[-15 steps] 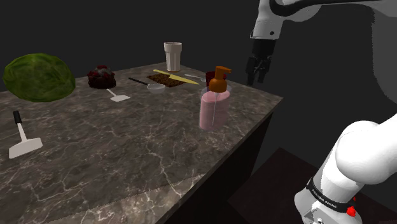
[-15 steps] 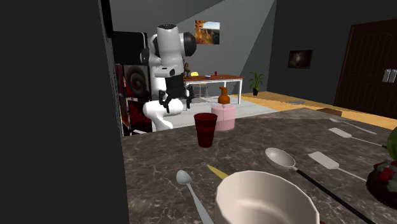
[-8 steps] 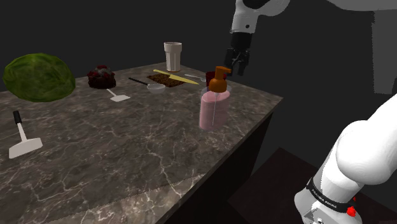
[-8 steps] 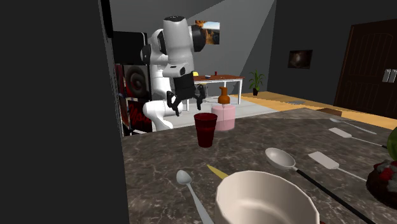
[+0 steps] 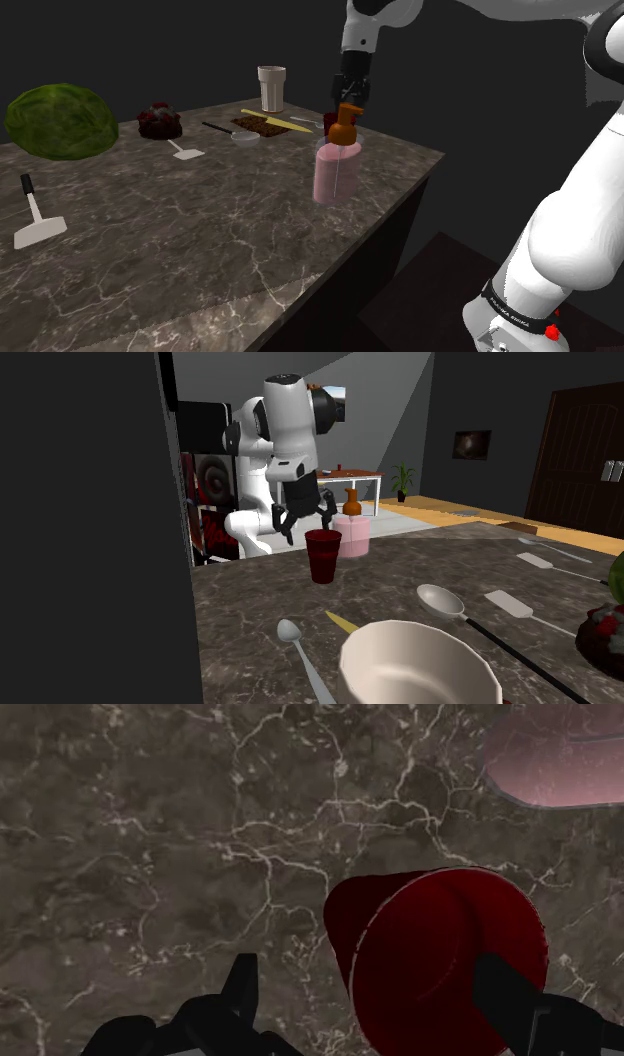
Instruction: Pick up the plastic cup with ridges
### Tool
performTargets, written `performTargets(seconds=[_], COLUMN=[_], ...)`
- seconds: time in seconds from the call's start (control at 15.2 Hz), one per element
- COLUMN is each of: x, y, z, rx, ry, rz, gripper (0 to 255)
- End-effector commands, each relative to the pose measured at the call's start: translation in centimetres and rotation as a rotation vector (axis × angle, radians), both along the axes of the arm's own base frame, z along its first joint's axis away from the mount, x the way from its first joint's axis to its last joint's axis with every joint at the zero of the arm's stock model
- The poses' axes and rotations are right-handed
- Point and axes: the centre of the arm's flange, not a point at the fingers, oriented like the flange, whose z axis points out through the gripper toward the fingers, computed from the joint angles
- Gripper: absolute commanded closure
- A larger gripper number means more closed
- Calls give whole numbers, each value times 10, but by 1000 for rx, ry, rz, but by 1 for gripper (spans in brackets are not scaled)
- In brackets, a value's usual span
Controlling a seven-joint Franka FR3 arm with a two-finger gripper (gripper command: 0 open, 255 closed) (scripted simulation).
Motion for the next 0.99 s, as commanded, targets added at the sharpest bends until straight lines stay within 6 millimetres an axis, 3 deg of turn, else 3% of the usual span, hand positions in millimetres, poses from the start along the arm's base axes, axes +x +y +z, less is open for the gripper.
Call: performTargets(seconds=[0.0, 0.26, 0.33, 0.92], x=[1, 1, 1, 1], y=[0, 0, 0, 0], z=[-10, -24, -24, -24], rx=[0, 0, 0, 0], ry=[0, 0, 0, 0], rz=[0, 0, 0, 0], gripper=[0, 0, 255, 255])
